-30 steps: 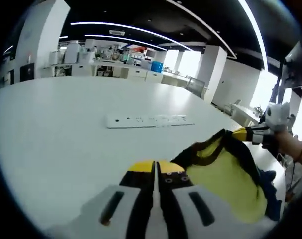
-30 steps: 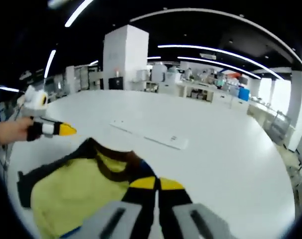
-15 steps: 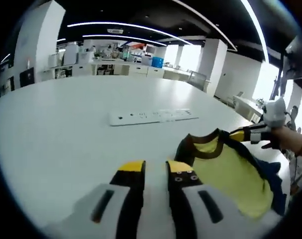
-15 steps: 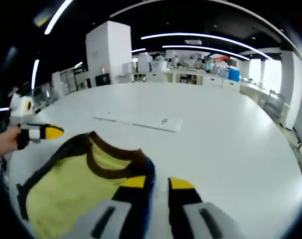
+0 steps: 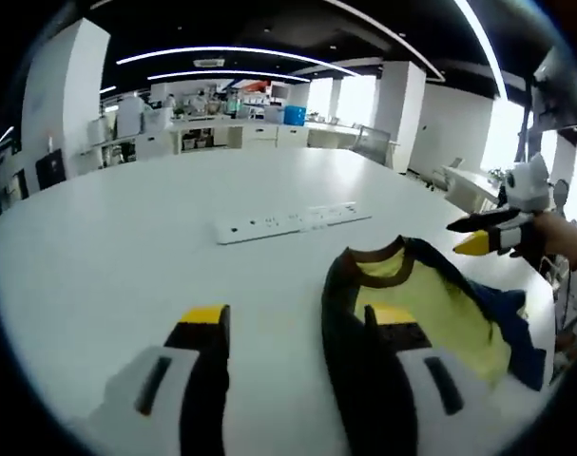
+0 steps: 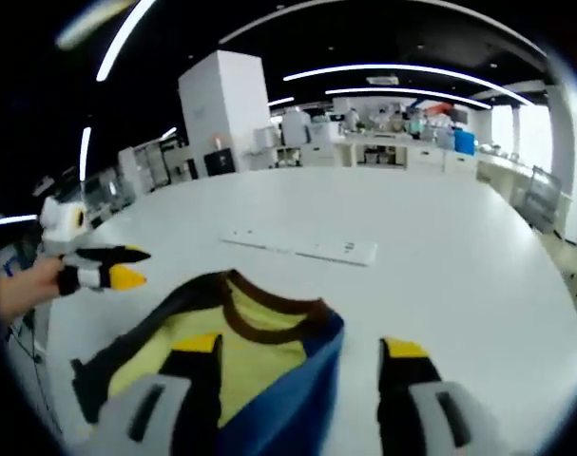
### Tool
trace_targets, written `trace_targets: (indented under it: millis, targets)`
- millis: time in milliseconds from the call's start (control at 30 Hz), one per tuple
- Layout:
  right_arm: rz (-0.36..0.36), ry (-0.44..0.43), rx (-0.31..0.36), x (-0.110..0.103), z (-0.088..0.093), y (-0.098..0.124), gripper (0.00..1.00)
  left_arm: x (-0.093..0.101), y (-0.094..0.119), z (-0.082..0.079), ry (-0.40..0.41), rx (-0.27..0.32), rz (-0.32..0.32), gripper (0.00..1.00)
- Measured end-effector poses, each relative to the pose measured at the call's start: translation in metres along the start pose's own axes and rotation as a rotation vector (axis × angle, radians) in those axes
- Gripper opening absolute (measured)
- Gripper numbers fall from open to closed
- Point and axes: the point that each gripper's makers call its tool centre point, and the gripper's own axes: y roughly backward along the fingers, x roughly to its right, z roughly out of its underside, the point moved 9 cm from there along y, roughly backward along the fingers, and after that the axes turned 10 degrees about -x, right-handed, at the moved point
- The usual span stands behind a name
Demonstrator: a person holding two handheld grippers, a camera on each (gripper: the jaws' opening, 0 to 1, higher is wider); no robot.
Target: Fold the garment on the visible template until the final outline fits inside the template.
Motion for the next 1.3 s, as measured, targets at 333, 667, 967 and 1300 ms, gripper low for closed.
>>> trace_targets:
  millis: [333, 667, 967, 1300]
  targets:
    - [-0.072, 0.088, -0.004, -0.024, 0.006, 0.043, 0.87, 0.016, 0.043, 0.020, -0.063, -0.021, 0.026, 0.72]
    - [-0.162, 0.134, -0.036, -0.050, 0.032, 0.076, 1.00, 0.038, 0.087, 0.050, -0.087, -0.027, 0.062, 0.81]
    - [-0.233, 0.193, -0.072, -0.061, 0.069, 0.100, 1.00, 0.057, 0.116, 0.072, -0.055, -0.001, 0.089, 0.79]
    - [-0.345, 0.189, -0.124, -0.071, 0.116, 0.118, 0.95, 0.080, 0.133, 0.096, -0.082, -0.001, 0.115, 0.72]
